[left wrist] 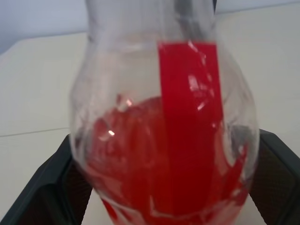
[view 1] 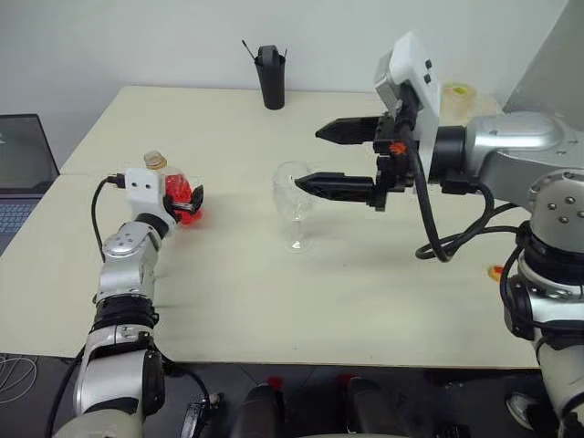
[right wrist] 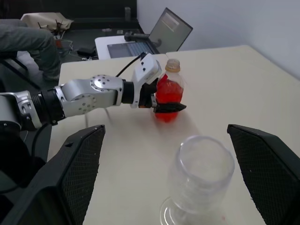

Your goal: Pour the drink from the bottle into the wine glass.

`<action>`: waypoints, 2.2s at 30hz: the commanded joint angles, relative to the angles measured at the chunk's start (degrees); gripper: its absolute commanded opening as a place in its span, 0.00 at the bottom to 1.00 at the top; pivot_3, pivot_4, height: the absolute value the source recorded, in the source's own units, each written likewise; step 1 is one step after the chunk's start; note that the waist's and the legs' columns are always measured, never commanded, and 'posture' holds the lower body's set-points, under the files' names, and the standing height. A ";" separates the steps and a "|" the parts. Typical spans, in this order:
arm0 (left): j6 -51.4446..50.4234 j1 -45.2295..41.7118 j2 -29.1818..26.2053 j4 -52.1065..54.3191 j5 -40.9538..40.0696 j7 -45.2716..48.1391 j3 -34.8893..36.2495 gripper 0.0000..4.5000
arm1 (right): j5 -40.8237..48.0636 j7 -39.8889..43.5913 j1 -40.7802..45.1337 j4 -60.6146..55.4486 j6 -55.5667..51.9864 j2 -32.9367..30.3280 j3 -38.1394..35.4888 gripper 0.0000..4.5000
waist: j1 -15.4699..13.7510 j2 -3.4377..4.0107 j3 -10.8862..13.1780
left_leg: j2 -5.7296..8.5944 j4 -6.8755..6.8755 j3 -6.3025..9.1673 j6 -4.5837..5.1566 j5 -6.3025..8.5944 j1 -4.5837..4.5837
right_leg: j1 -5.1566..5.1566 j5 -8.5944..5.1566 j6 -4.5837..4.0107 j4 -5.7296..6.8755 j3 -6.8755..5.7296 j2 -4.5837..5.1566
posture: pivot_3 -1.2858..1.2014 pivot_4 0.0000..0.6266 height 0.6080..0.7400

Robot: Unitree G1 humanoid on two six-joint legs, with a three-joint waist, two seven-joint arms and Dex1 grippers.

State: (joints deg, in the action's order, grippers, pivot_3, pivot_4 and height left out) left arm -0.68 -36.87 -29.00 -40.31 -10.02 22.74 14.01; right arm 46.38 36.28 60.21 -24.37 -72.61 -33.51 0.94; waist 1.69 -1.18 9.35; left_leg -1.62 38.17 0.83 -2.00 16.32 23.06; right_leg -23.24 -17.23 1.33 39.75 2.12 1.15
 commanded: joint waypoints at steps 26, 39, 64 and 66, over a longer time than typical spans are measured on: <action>14.27 -8.65 1.74 -9.84 -1.92 10.74 0.16 0.31 | 0.11 -2.31 -13.53 -11.21 8.00 -5.22 -6.38 1.00 | -0.14 -0.07 0.02 | -0.01 0.09 0.18 0.00 0.00 0.27 | -0.03 0.00 0.01 -0.14 -0.17 -0.06 | 0.52 0.24 1.00; 15.37 -14.74 0.13 -0.17 2.21 19.48 -7.16 0.31 | -11.58 -5.05 -45.16 -20.40 32.94 -0.98 -11.99 1.00 | -0.09 -0.08 0.02 | 0.11 0.70 0.53 0.00 0.00 0.80 | -0.20 -0.01 0.03 0.13 -0.74 -0.28 | 0.52 0.24 1.00; 44.37 -26.92 -3.75 -18.52 21.32 8.65 -17.73 0.30 | -15.54 -7.50 -52.03 -24.25 38.20 -1.34 -7.61 1.00 | -0.03 -0.09 0.03 | 0.16 0.73 0.61 -0.06 -0.04 0.78 | -0.14 -0.01 0.02 0.13 -0.88 -0.38 | 0.52 0.24 1.00; 45.78 -26.91 -3.90 -18.81 22.12 7.97 -18.36 0.30 | -15.62 -7.33 -51.46 -23.90 38.15 -1.52 -7.30 1.00 | -0.02 -0.08 0.03 | 0.17 0.73 0.61 -0.07 -0.04 0.77 | -0.14 -0.01 0.02 0.13 -0.89 -0.38 | 0.52 0.24 1.00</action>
State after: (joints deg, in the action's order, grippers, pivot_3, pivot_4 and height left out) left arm 42.43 -61.39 -31.75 -59.92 11.76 32.30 -4.66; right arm 30.41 28.72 8.09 -47.15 -35.31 -34.70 -5.92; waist 1.68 -1.26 9.39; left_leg -1.45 38.89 1.44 -2.07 16.27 23.83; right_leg -23.39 -17.24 1.34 39.88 1.22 0.76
